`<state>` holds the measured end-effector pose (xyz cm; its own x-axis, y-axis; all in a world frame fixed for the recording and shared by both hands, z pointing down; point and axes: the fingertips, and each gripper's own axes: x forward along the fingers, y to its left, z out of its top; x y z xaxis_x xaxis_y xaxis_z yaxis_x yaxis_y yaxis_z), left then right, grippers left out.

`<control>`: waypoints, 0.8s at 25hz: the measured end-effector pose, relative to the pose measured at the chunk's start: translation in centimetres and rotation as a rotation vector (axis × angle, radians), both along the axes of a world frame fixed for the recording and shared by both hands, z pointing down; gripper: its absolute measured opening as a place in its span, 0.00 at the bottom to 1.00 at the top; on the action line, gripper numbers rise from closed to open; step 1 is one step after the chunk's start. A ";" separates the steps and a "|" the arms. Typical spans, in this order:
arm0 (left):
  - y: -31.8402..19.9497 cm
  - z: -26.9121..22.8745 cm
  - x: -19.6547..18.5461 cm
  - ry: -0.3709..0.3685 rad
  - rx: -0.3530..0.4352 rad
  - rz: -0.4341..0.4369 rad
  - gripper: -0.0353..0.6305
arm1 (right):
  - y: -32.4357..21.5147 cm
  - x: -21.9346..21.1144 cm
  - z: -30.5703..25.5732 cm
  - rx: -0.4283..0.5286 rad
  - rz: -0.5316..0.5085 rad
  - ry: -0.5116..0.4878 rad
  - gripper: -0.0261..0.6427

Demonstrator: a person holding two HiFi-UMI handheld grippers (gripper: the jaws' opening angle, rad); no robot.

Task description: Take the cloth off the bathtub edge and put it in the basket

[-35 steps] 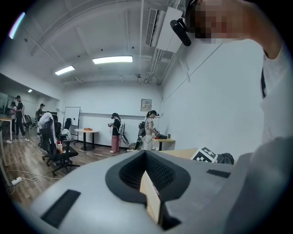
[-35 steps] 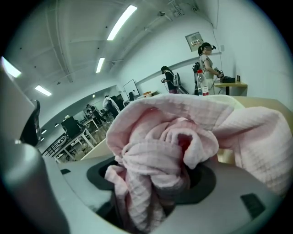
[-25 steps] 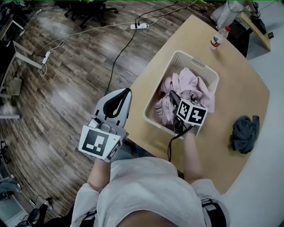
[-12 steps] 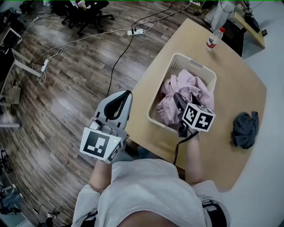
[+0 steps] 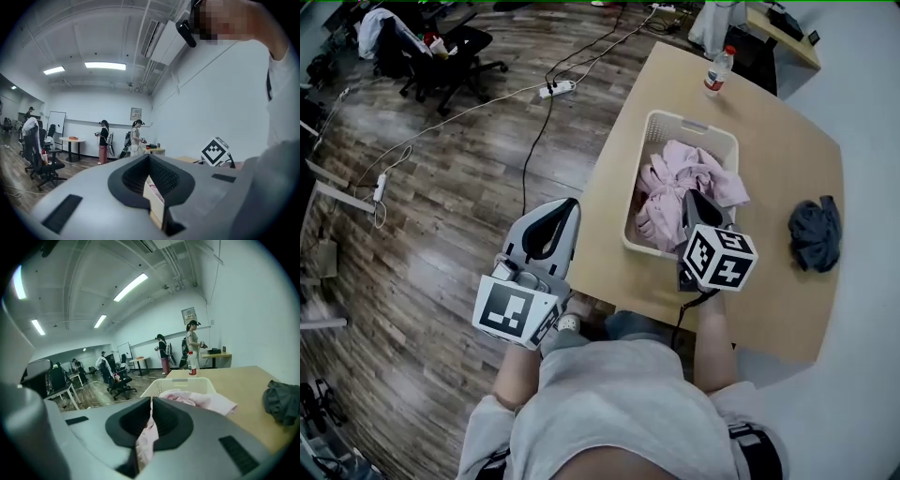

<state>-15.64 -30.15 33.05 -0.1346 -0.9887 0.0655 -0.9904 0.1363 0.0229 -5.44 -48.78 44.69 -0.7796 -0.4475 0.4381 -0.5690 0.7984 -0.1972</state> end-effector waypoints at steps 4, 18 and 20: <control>2.0 -0.4 -0.3 -0.005 0.010 0.047 0.05 | 2.3 0.7 -1.5 0.030 0.058 -0.039 0.05; 6.2 -1.9 1.0 -0.027 0.061 0.266 0.05 | 11.3 2.7 -7.3 0.181 0.143 -0.130 0.05; 6.7 -2.0 1.5 -0.030 0.066 0.302 0.05 | 12.7 3.0 -7.9 0.195 0.158 -0.147 0.05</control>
